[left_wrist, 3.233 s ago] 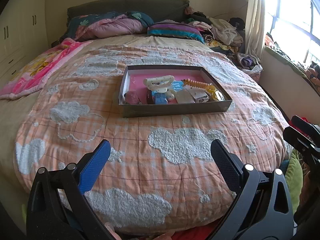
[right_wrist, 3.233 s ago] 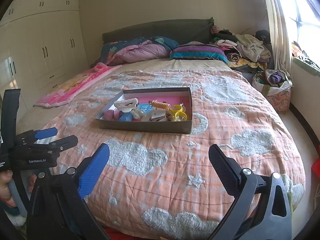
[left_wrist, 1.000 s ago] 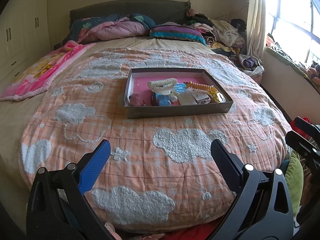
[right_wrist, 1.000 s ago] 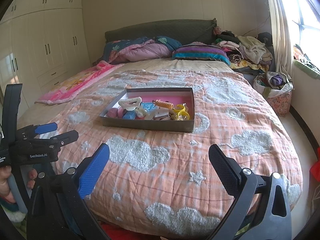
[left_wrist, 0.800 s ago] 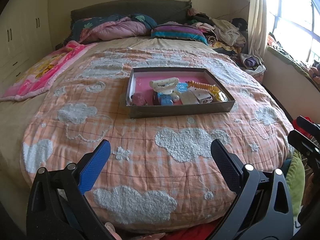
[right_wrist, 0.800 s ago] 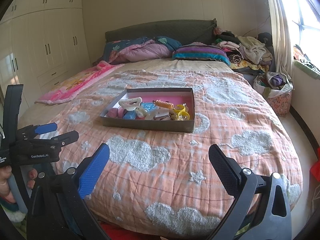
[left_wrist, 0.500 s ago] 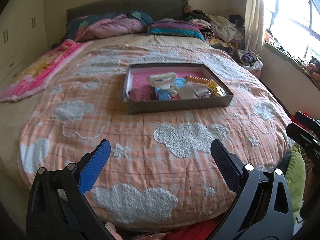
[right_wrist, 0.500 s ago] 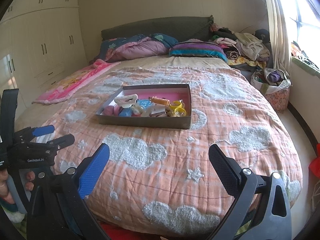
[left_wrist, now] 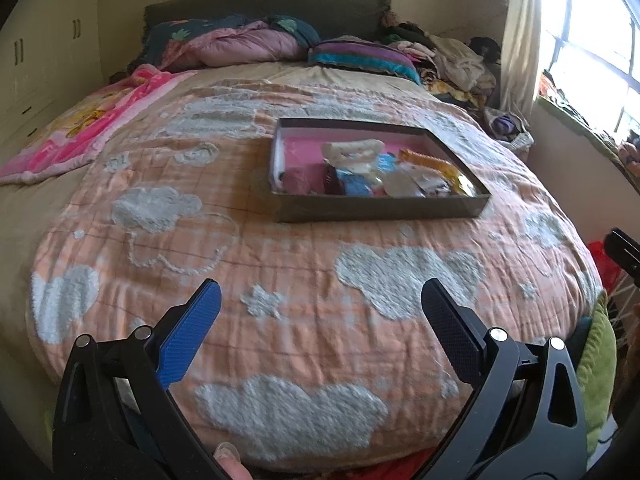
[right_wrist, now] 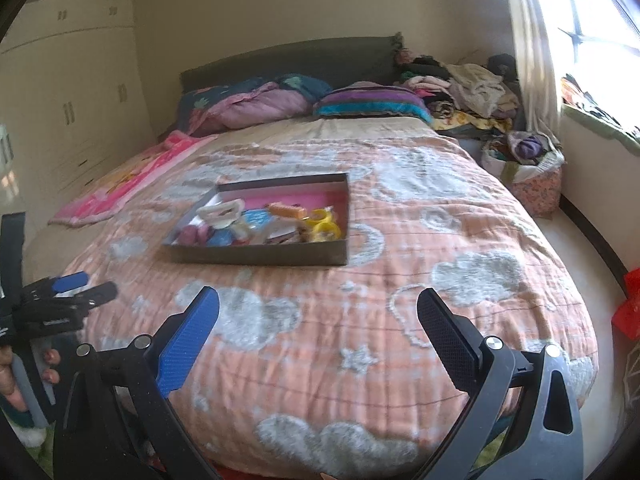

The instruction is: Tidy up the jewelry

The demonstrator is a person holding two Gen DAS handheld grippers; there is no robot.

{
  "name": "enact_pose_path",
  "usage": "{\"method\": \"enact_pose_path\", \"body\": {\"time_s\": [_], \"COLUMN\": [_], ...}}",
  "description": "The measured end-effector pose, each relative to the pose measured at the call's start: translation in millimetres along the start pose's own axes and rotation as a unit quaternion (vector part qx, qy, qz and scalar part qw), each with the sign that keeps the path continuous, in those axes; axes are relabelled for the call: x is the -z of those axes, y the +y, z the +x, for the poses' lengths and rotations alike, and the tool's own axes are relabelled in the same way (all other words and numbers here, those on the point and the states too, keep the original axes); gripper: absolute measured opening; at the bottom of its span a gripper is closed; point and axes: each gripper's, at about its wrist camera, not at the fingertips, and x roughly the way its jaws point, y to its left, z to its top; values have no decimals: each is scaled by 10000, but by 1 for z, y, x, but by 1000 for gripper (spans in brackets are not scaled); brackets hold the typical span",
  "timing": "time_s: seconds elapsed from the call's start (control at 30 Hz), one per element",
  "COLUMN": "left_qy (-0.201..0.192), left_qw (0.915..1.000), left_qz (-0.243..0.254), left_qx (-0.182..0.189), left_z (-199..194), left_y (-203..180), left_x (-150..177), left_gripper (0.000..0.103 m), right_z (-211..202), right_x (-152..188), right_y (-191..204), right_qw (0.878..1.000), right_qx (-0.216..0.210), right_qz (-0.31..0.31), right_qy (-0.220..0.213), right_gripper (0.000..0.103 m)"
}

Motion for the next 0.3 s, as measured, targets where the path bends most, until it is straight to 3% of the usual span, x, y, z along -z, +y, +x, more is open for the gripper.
{"method": "enact_pose_path", "body": {"time_s": [0.13,0.23,0.3], "left_qy": [171,177,209], "left_qw": [9982,9913,9842], "left_qz": [-416,-776,-975], "left_qx": [-406,-1045,-1463], "left_z": [26,53,75], "left_y": [37,84,115], "left_x": [-24,-53,-72], "left_gripper": [94,94,94], "right_z": [21,51,88], "right_x": [-12,-23,-35], "right_y": [-34,-78,-115], "right_qw": [9996,9972,9926], "right_qx": [240,514,932], "right_qz": [141,444,473], "right_qy": [61,308,625], "right_gripper": [99,99,99]}}
